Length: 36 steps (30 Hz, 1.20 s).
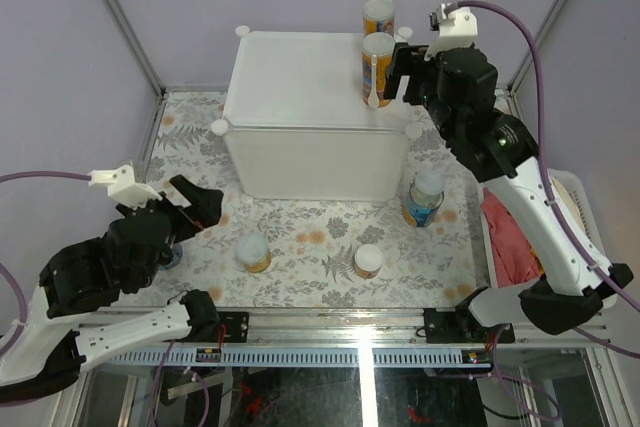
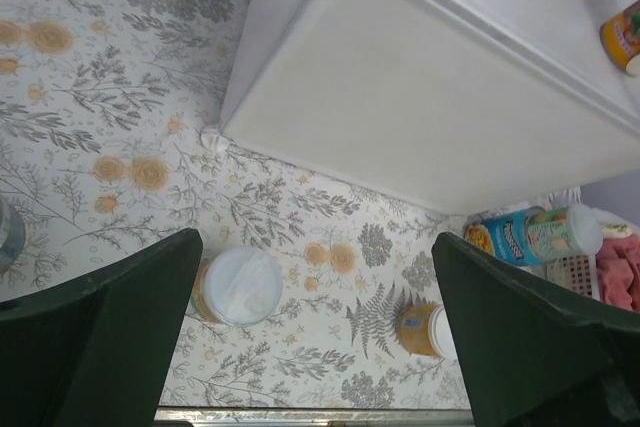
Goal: Place and organize the canned foods onto the counter
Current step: Place the canned food on the counter, then pick up the canned food from the center of the board.
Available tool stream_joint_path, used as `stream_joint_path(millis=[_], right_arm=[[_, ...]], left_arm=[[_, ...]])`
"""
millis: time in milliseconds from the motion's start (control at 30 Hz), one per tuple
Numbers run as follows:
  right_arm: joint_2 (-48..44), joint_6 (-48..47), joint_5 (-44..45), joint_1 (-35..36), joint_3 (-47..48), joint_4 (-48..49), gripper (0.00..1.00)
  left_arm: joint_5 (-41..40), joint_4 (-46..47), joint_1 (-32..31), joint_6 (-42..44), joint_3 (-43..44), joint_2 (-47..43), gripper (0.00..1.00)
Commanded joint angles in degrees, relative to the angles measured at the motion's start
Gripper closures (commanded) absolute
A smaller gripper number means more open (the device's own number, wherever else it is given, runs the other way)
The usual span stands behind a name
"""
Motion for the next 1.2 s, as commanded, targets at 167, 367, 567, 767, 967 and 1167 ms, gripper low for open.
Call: stream_joint_path(millis=[167,367,567,767,967,1167], right_arm=[[-12.6,4.3,2.3,0.5,-11.4,-2.0,0.16],[-20.7,9.4,5.1,0.6,-22.9,-4.3,0.16],[-25.7,16.1,4.9,0.5,-33.0,-5.4,0.16],[-28.3,20.5,5.8,0.5,-40.8,-5.1,0.12],[-28.5,24.0,8.0,0.6,-46.7,-5.5,0.04],[-28.0,25.2,9.7,0.5,-49.4,-5.1,0.01]], left_arm=[[9.1,13.4,-0.3,6.1,-6.4,0.3,0.0],[14.7,18.2,-0.2,7.2,-9.8,0.6,0.0],[19.0,19.2,-0.3,7.7,-11.9,1.2,0.01],[22.4,18.8,-0.3,6.9,-14.3,1.6,0.0],[24.6,19.2,-0.3,5.3,-16.8,0.7,0.0],[26.8,20.7,-0.3,5.0,-18.6,0.7,0.0]])
